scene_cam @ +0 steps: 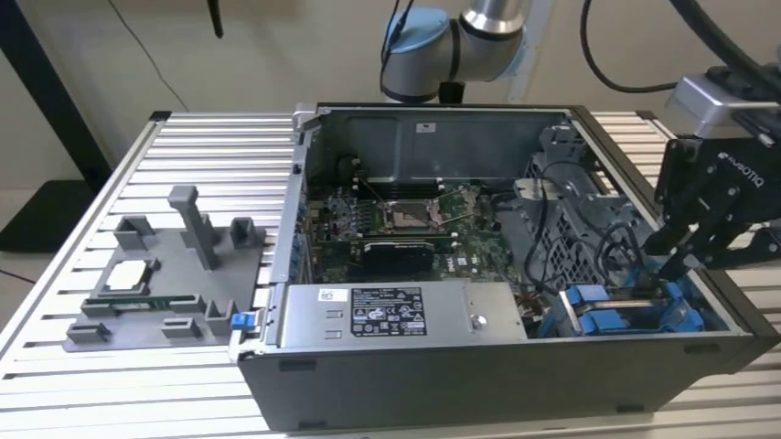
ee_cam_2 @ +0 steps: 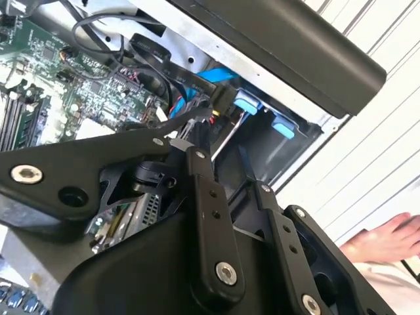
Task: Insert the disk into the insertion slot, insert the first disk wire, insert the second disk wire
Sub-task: 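Insert the first disk wire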
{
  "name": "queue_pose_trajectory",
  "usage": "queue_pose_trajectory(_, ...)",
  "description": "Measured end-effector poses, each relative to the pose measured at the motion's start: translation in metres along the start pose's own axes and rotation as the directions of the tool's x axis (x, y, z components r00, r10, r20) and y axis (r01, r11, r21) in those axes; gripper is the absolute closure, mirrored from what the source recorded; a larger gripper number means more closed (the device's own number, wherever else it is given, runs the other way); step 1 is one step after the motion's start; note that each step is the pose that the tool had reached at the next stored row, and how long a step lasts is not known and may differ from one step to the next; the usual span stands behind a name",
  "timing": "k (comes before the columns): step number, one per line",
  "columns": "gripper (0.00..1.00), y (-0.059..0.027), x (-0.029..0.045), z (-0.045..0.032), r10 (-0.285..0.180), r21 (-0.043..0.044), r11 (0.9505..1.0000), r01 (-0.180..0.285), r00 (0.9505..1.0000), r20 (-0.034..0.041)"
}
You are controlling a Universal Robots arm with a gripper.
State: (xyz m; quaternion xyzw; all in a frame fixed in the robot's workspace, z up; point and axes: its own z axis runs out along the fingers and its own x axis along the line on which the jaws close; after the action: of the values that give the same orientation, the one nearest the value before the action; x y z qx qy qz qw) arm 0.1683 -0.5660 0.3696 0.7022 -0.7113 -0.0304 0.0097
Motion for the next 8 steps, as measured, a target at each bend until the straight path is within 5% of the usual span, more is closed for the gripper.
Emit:
queue_pose_trajectory(3,0.0,0.0005,-0.0014,-0.008,0.0,0.0,1.0,0.0,1.0,0.0)
queue_pose_trajectory(8,0.0,-0.0063,-0.004,-0.0097,0.0,-0.0004,1.0,0.0,1.0,-0.0001)
